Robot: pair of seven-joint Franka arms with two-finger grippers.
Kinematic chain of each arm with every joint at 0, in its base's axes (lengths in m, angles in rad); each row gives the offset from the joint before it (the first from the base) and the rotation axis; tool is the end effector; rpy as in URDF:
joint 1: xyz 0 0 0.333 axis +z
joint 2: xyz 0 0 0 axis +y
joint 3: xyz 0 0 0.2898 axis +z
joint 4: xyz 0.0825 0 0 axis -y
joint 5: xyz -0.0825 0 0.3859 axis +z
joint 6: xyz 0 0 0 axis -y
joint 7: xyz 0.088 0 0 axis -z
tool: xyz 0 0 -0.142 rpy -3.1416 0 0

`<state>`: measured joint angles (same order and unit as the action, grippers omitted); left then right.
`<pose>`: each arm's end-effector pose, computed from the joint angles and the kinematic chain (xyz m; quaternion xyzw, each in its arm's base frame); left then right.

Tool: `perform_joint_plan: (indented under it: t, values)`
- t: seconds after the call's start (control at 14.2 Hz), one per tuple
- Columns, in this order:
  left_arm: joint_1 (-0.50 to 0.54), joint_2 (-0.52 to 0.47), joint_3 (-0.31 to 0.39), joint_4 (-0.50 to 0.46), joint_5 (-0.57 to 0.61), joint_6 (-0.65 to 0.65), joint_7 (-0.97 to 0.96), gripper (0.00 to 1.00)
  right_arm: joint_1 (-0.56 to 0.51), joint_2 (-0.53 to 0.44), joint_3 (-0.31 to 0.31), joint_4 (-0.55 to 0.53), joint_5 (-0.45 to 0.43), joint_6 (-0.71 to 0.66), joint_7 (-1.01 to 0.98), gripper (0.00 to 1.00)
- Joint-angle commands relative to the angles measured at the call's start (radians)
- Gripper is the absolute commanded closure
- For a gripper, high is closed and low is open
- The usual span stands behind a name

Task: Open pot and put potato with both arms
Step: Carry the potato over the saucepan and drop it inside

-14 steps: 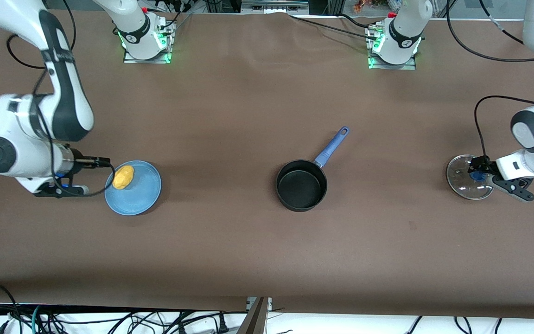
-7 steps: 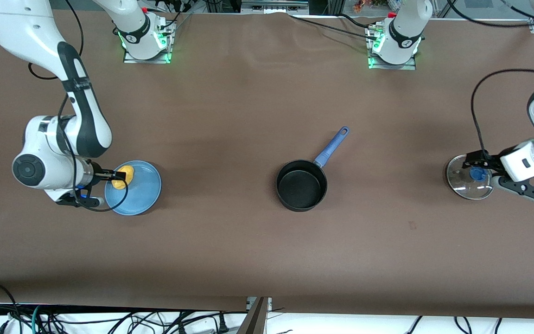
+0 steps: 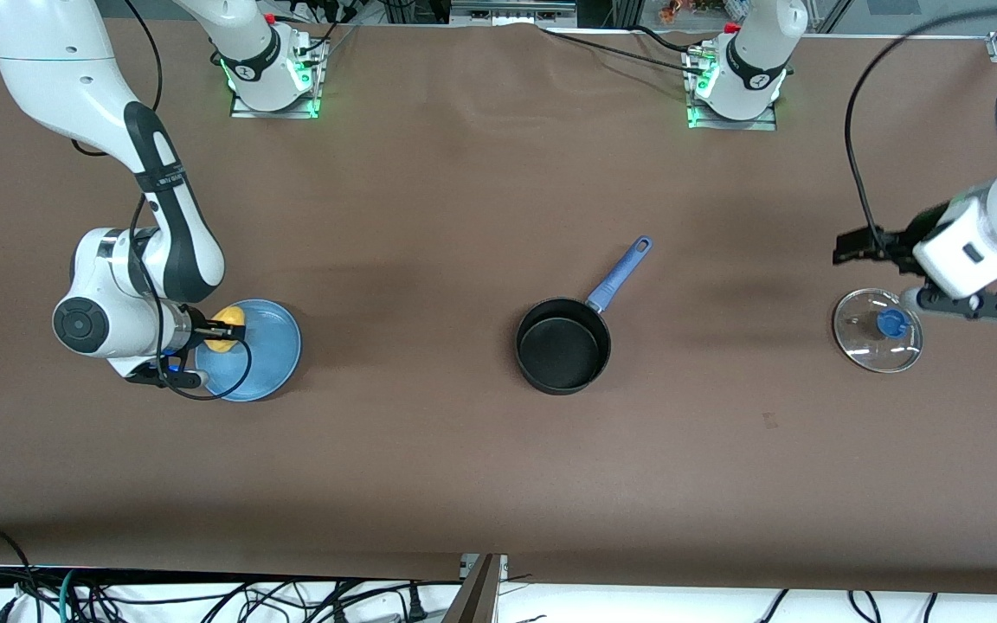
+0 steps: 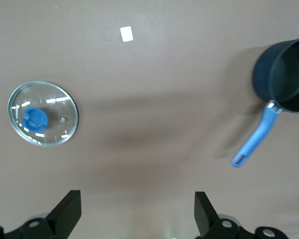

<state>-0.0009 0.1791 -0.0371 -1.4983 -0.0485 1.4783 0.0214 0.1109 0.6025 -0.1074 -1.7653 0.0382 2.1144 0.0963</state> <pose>0.5828 -0.0280 0.4881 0.9942 -0.0294 -0.0995 0.0267 0.6111 0.0053 0.1490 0.9907 -0.0523 -0.1235 0.0225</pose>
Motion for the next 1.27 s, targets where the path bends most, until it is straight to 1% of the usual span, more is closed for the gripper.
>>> perform_joint_plan:
  t: [0.0, 0.07, 0.14, 0.21, 0.28, 0.35, 0.42, 0.56, 0.71, 0.78, 0.85, 0.92, 0.99, 1.06, 1.13, 1.2]
  values:
    - [0.005, -0.007, -0.009, 0.078, 0.016, -0.044, -0.032, 0.0, 0.007, -0.03, 0.023, 0.027, 0.017, -0.032, 0.087, 0.74]
    - [0.005, -0.015, -0.004, 0.088, 0.013, -0.047, -0.032, 0.0, 0.018, -0.03, 0.043, 0.083, 0.023, -0.107, 0.139, 0.76]
    - [0.004, -0.035, -0.004, 0.084, 0.006, -0.081, -0.043, 0.0, 0.024, -0.024, 0.057, 0.148, 0.037, -0.19, 0.202, 0.76]
    - [0.004, -0.038, -0.006, 0.085, -0.008, -0.113, -0.082, 0.0, 0.029, -0.018, 0.07, 0.203, 0.073, -0.262, 0.268, 0.76]
    - [0.002, -0.036, -0.006, 0.087, -0.031, -0.113, -0.133, 0.0, 0.041, -0.017, 0.089, 0.237, 0.132, -0.304, 0.33, 0.76]
    - [-0.002, -0.035, -0.006, 0.089, -0.039, -0.113, -0.164, 0.0, 0.05, -0.018, 0.107, 0.257, 0.21, -0.321, 0.415, 0.76]
    - [-0.002, -0.032, -0.004, 0.09, -0.025, -0.113, -0.155, 0.0, 0.065, -0.018, 0.118, 0.28, 0.283, -0.324, 0.515, 0.76]
    - [0.001, -0.023, -0.004, 0.092, -0.018, -0.115, -0.098, 0.0, 0.113, -0.018, 0.149, 0.315, 0.376, -0.317, 0.699, 0.76]
    - [0.001, -0.015, -0.006, 0.093, -0.021, -0.119, -0.1, 0.0, 0.192, -0.018, 0.167, 0.32, 0.416, -0.277, 0.875, 0.74]
    - [0.001, -0.012, -0.006, 0.093, -0.022, -0.119, -0.104, 0.0, 0.237, -0.017, 0.17, 0.326, 0.454, -0.21, 0.955, 0.74]
    - [0.001, -0.01, -0.006, 0.095, -0.024, -0.119, -0.104, 0.0, 0.28, -0.012, 0.173, 0.337, 0.515, -0.145, 1.037, 0.74]
    - [0.002, -0.01, -0.006, 0.095, -0.025, -0.119, -0.11, 0.0, 0.323, 0.006, 0.173, 0.372, 0.57, -0.089, 1.109, 0.73]
    - [0.005, -0.01, -0.006, 0.095, -0.025, -0.119, -0.126, 0.0, 0.37, 0.025, 0.173, 0.407, 0.601, -0.047, 1.175, 0.72]
    - [0.01, -0.009, -0.004, 0.095, -0.025, -0.118, -0.13, 0.0, 0.409, 0.042, 0.173, 0.44, 0.606, -0.007, 1.239, 0.71]
    - [0.013, -0.009, -0.004, 0.095, -0.031, -0.118, -0.132, 0.0, 0.435, 0.06, 0.173, 0.469, 0.606, 0.042, 1.288, 0.68]
    - [0.015, -0.007, -0.004, 0.095, -0.031, -0.118, -0.132, 0.0, 0.46, 0.072, 0.175, 0.483, 0.608, 0.086, 1.328, 0.62]
